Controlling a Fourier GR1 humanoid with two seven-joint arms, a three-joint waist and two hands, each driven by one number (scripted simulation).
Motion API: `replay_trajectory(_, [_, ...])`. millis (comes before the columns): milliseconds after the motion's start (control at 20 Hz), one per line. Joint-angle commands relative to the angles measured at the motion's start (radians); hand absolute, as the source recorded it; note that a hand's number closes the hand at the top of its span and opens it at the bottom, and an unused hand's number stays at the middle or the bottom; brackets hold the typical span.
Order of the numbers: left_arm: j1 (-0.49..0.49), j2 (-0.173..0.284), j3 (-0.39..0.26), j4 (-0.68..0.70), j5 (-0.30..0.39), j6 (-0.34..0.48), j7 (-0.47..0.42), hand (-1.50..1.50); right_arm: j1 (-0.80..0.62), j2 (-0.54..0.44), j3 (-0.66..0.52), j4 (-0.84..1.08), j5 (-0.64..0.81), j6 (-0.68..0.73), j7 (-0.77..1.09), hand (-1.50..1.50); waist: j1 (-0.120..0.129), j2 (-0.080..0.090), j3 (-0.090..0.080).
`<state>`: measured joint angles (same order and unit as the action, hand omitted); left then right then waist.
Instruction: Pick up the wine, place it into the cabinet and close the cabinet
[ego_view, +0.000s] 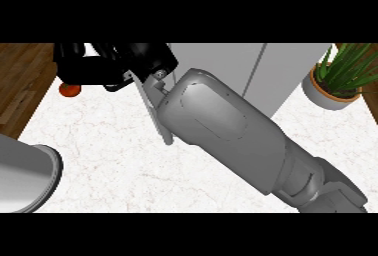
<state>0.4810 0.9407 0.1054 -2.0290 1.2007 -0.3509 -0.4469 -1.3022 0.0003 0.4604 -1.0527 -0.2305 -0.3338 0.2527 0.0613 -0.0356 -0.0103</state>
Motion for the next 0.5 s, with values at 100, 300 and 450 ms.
replay_trajectory(100, [-0.009,-0.004,0.015,0.009,0.007,0.006,0.006,1.5,0.066,-0.119,-0.062,0.188,0.02,0.027,-0.07,1.5,-0.011,0.067,0.008])
replay_trajectory(300, [-0.023,0.008,0.009,-0.018,0.009,0.035,0.026,1.5,0.107,-0.107,-0.034,0.19,0.043,0.008,-0.097,1.5,-0.025,0.069,0.009])
replay_trajectory(450, [-0.022,0.0,0.016,-0.015,0.02,0.032,0.022,1.5,0.117,-0.119,-0.041,0.197,0.048,0.014,-0.129,1.5,-0.017,0.069,0.008])
